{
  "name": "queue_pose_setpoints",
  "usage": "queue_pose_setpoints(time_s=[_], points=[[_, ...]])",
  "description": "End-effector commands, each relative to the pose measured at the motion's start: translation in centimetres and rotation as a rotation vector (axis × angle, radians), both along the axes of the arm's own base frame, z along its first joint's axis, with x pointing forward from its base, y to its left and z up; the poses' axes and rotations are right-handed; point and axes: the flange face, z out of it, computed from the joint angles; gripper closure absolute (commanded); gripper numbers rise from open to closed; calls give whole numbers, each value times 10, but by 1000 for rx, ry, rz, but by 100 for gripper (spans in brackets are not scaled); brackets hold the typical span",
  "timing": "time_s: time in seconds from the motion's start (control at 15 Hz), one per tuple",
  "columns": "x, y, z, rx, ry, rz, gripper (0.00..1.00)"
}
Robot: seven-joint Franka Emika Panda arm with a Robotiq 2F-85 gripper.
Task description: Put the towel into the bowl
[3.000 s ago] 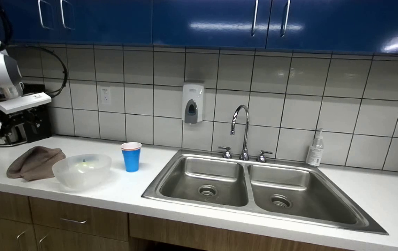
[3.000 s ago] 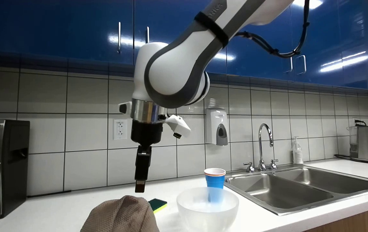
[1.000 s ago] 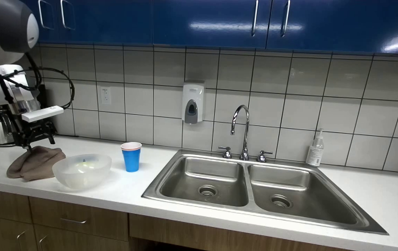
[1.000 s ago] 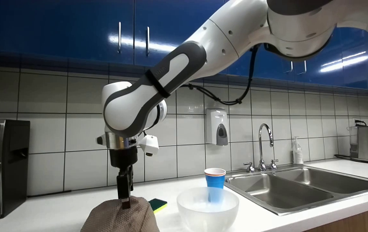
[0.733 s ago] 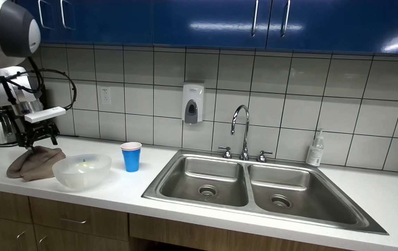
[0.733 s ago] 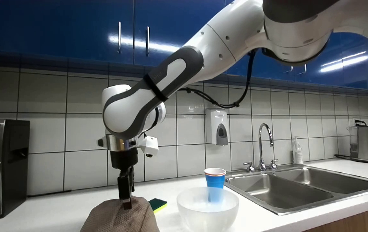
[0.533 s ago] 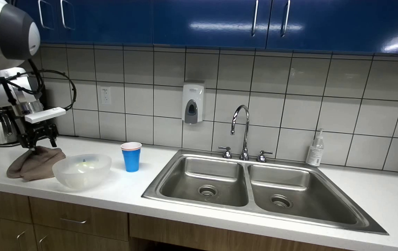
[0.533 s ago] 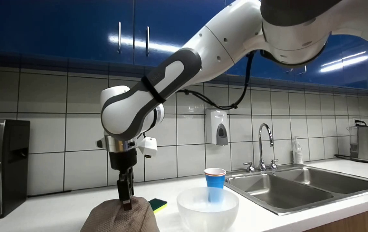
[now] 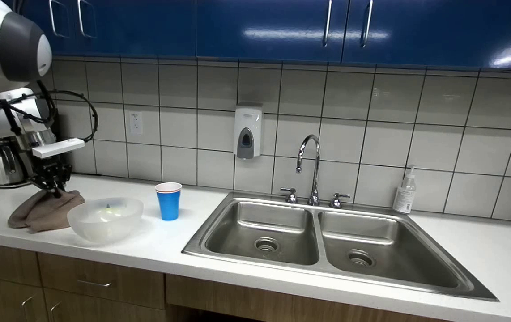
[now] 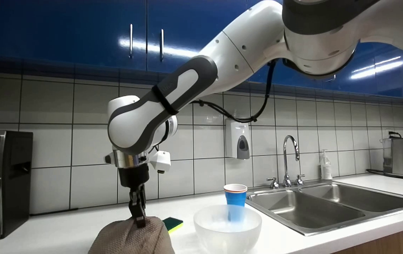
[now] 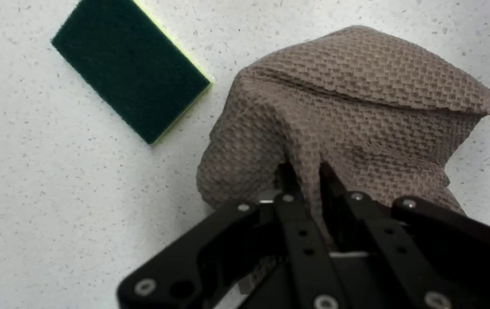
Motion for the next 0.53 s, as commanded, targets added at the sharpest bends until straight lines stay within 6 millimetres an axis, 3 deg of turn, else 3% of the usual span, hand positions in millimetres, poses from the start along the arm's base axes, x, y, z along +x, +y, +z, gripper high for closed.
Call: queue_pose_setpoints(time_s=[0.0,0.47], points=[[6,4,5,-32,1,19,100],[6,2,18,-19,-7,12,99]])
